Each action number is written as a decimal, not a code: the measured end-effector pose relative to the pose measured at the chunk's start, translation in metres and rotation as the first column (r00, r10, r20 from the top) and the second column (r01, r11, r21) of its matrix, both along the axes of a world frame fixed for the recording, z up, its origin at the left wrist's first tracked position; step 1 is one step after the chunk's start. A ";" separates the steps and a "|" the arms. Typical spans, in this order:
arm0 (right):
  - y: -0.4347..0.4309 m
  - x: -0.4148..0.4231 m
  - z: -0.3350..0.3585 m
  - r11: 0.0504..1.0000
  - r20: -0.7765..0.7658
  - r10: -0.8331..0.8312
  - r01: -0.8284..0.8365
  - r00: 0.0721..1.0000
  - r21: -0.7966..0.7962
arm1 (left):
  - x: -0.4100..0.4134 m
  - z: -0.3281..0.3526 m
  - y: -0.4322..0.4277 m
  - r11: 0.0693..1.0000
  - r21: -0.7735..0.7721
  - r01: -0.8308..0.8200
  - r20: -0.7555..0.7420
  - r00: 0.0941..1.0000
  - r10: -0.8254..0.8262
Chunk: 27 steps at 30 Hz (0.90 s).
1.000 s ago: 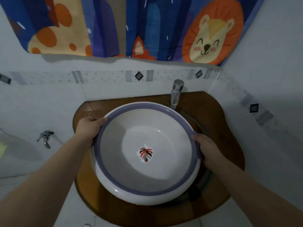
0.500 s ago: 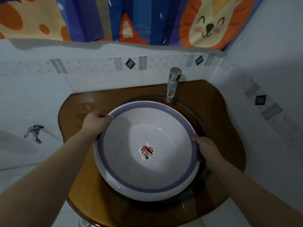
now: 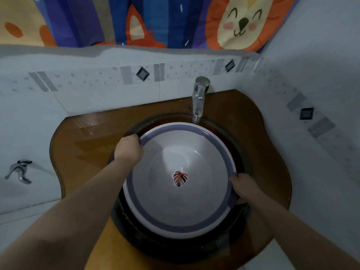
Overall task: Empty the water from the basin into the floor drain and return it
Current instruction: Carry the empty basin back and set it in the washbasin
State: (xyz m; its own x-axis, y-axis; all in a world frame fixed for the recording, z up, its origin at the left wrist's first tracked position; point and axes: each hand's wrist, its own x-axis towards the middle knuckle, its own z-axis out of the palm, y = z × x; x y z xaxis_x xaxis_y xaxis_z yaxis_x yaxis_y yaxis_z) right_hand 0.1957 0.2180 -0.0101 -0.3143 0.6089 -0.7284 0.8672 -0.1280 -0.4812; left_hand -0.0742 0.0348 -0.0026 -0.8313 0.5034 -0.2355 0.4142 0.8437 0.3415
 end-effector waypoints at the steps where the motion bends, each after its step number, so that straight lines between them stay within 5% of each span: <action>1: 0.000 -0.002 0.000 1.000 0.009 0.018 -0.018 1.000 0.017 | -0.001 -0.002 0.001 1.000 -0.009 0.006 -0.005 1.000 -0.006; 17: -0.008 -0.005 -0.001 0.905 0.167 0.315 -0.349 0.934 0.243 | 0.000 -0.015 -0.005 0.985 -0.080 0.153 0.011 0.988 -0.153; 27: 0.005 -0.030 0.005 0.811 0.400 0.417 -0.533 0.816 0.242 | 0.010 -0.019 -0.015 0.991 -0.114 0.064 0.062 0.996 -0.057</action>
State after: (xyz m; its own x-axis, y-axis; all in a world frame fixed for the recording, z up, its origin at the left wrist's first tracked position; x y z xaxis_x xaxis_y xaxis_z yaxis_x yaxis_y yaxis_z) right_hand 0.1657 0.2233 -0.0049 -0.4189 0.6615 -0.6221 0.8832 0.4560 -0.1098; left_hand -0.0640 0.0201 -0.0221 -0.7832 0.5188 -0.3426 0.4477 0.8530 0.2683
